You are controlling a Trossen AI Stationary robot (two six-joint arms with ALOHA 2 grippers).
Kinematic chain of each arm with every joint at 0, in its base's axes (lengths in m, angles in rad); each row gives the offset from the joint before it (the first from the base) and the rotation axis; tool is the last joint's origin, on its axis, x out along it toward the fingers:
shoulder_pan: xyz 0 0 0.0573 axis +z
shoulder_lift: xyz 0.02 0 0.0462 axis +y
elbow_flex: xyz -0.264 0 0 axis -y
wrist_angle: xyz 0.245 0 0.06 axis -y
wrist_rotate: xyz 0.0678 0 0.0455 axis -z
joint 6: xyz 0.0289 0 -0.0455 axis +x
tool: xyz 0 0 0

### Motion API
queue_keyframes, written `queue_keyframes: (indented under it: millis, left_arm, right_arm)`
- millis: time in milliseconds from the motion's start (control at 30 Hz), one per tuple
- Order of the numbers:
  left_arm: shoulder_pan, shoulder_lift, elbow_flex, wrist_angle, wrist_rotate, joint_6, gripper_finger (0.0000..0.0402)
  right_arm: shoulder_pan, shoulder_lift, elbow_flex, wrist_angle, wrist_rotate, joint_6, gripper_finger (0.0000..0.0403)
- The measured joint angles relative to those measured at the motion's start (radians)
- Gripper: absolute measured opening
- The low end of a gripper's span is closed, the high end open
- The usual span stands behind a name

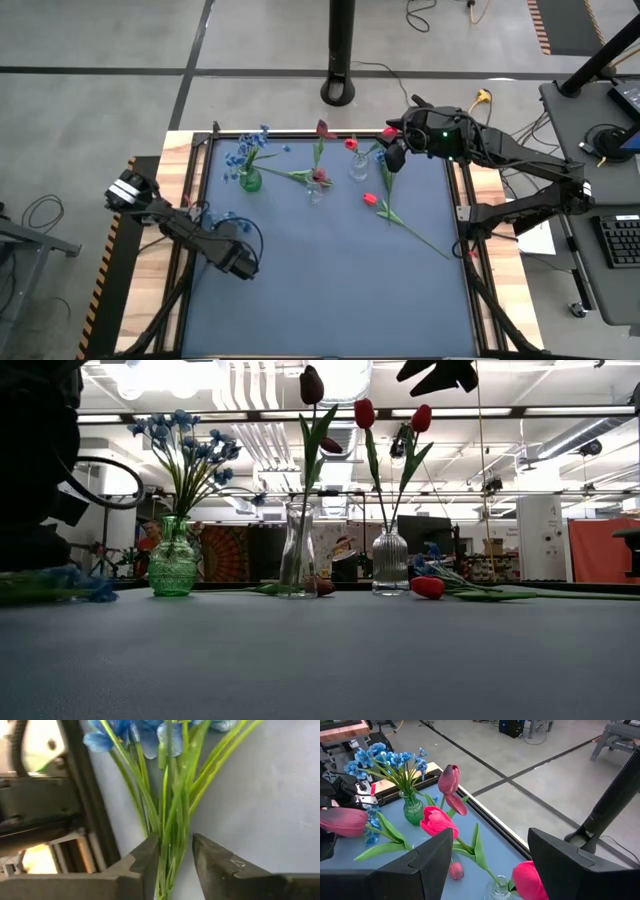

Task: Sort flowers into vase by color
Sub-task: Put the bottom blue flowers into the green vase

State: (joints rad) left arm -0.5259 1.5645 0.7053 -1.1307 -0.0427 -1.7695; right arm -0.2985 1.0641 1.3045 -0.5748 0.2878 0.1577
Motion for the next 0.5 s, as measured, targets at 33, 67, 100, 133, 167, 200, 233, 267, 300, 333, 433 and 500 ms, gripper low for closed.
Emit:
queue_keyframes:
  millis: [33, 67, 100, 133, 167, 200, 233, 267, 300, 333, 433, 500]
  left_arm:
    - [0.004, 0.002, -0.001, 0.011, 0.0, 0.01, 0.0089]
    - [0.007, 0.004, -0.002, 0.019, 0.0, 0.02, 0.0079]
    - [0.01, 0.007, -0.002, 0.031, 0.0, 0.028, 0.007]
    - [0.013, 0.009, -0.002, 0.037, 0.001, 0.035, 0.0059]
    - [0.015, 0.01, -0.002, 0.039, 0.002, 0.043, 0.0049]
    - [0.015, 0.011, -0.002, 0.043, 0.002, 0.053, 0.0039]
    - [0.015, 0.011, -0.002, 0.049, 0.001, 0.064, 0.0029]
    - [0.015, 0.011, -0.002, 0.051, 0.001, 0.071, 0.0019]
    - [0.015, 0.009, -0.002, 0.051, 0.002, 0.077, 0.0011]
    - [0.015, 0.006, -0.002, 0.053, 0.002, 0.083, 0.0007]
    - [0.015, -0.011, 0.001, 0.059, 0.001, 0.089, 0.0007]
    - [0.012, -0.026, 0.012, 0.061, -0.004, 0.107, 0.0007]
  right_arm:
    - [0.0, 0.0, 0.0, -0.002, 0.0, 0.0, 0.025]
    - [0.0, 0.0, 0.0, -0.004, 0.0, 0.0, 0.0251]
    - [0.0, 0.0, 0.0, -0.005, 0.0, 0.0, 0.0251]
    - [0.0, 0.0, 0.0, -0.005, 0.0, 0.0, 0.0251]
    - [0.0, 0.0, 0.0, -0.006, 0.0, 0.0, 0.025]
    - [0.0, 0.0, 0.0, -0.008, 0.0, 0.0, 0.0249]
    - [0.0, 0.0, 0.0, -0.012, 0.0, 0.0, 0.0249]
    - [0.0, 0.0, 0.0, -0.015, 0.0, 0.0, 0.0249]
    - [0.0, 0.0, 0.0, -0.019, 0.0, 0.0, 0.0249]
    - [0.0, 0.0, 0.0, -0.023, 0.0, 0.0, 0.0249]
    - [0.0, 0.0, 0.0, -0.024, 0.0, 0.0, 0.0249]
    - [0.0, 0.0, 0.0, -0.024, 0.0, 0.0, 0.0247]
